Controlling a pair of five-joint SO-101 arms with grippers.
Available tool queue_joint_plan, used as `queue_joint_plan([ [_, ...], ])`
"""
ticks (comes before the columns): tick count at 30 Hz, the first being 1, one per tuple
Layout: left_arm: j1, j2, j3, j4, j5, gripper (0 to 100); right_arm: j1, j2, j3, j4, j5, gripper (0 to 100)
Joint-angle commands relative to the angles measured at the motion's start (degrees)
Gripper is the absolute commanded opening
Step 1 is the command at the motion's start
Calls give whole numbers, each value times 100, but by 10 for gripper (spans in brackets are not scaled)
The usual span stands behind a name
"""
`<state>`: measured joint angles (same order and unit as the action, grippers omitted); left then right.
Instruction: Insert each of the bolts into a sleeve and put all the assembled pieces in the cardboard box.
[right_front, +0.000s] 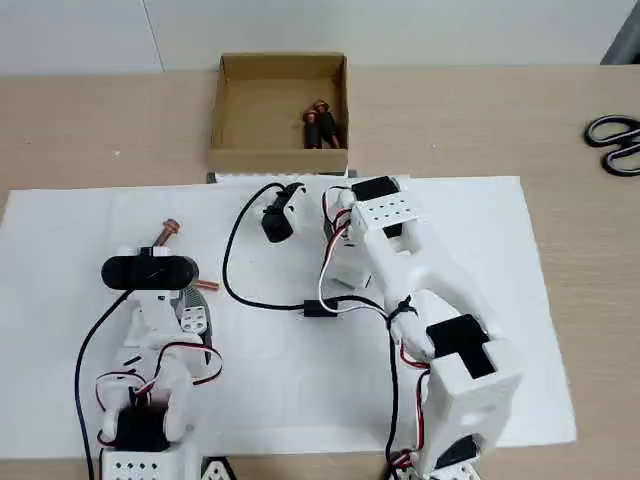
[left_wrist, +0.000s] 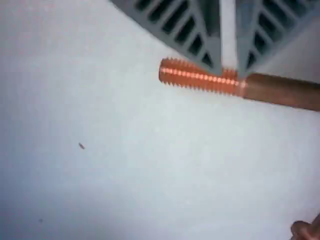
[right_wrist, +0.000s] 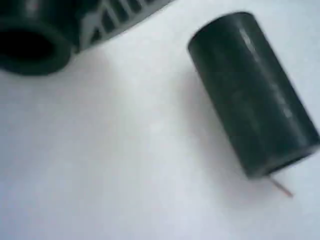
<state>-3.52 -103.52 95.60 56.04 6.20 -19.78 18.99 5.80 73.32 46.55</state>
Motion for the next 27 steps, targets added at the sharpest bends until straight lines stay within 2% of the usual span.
queue_joint_plan([
  [1, -26, -62, -31, -123, 9, 7, 523, 145, 35, 136, -35, 140],
  [6, -26, -62, -31, -123, 9, 7, 523, -40, 35, 347, -70, 141],
  [12, -26, -62, -31, -123, 9, 7, 488, -646, 44, 391, -79, 188],
  [27, -26, -62, -31, -123, 9, 7, 488, -251, 35, 198, -70, 188],
])
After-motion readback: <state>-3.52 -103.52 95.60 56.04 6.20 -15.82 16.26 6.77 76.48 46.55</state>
